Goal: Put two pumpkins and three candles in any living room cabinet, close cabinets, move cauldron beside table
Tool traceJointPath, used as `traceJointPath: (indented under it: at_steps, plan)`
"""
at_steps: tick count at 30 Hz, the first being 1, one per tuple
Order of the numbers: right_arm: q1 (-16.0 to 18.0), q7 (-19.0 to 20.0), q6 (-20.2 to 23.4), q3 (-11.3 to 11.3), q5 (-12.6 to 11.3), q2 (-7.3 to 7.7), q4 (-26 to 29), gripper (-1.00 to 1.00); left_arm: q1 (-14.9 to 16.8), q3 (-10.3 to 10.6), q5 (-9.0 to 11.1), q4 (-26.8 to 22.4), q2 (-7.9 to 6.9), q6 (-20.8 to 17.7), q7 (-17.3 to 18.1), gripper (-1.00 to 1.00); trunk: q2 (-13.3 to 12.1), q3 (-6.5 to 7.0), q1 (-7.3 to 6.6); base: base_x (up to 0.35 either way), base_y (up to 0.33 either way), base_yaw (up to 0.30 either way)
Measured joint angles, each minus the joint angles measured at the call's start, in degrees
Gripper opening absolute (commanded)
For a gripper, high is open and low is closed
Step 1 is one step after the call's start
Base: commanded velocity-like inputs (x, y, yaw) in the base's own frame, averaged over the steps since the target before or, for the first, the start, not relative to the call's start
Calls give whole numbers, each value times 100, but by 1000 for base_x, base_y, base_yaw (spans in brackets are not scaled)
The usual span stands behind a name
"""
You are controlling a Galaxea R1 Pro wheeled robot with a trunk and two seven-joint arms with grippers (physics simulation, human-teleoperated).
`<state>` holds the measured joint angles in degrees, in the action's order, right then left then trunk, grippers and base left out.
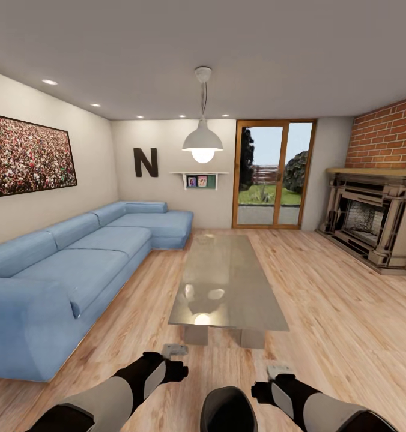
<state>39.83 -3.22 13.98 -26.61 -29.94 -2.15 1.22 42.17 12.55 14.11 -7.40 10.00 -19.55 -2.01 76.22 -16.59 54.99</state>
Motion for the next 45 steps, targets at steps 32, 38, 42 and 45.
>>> traceJointPath:
  at_steps: [32,38,42,45]
  plan:
    - [-1,-6,-60,-48,6,-100,105,100,-2,5,-2,194,0,30,68,100,199,-89,109,0,-156,0]
    - [-3,-26,-59,-41,6,-286,101,100,-2,-1,-13,168,0,7,46,100,440,-223,241,0,-1,122]
    - [-3,-45,-44,-21,-6,-423,107,100,-2,3,-21,148,0,-18,9,100,600,-324,329,0,0,168]
    - [1,-49,-19,-16,-9,-441,116,100,5,4,-36,138,0,-329,2,100,721,-401,395,0,0,170]
